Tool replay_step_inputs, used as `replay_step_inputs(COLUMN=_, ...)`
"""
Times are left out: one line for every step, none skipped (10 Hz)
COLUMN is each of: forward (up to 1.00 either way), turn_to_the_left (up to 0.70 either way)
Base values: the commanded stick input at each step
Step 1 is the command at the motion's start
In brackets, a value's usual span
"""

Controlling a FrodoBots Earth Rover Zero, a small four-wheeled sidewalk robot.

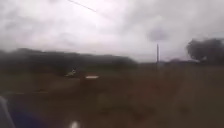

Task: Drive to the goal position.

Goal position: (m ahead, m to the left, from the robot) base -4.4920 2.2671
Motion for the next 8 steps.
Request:
replay_step_inputs(forward=-0.70, turn_to_the_left=0.00)
replay_step_inputs(forward=-0.70, turn_to_the_left=0.00)
replay_step_inputs(forward=-0.70, turn_to_the_left=0.00)
replay_step_inputs(forward=-0.70, turn_to_the_left=0.00)
replay_step_inputs(forward=-0.70, turn_to_the_left=0.00)
replay_step_inputs(forward=-0.70, turn_to_the_left=0.00)
replay_step_inputs(forward=-0.70, turn_to_the_left=0.00)
replay_step_inputs(forward=-0.70, turn_to_the_left=0.00)
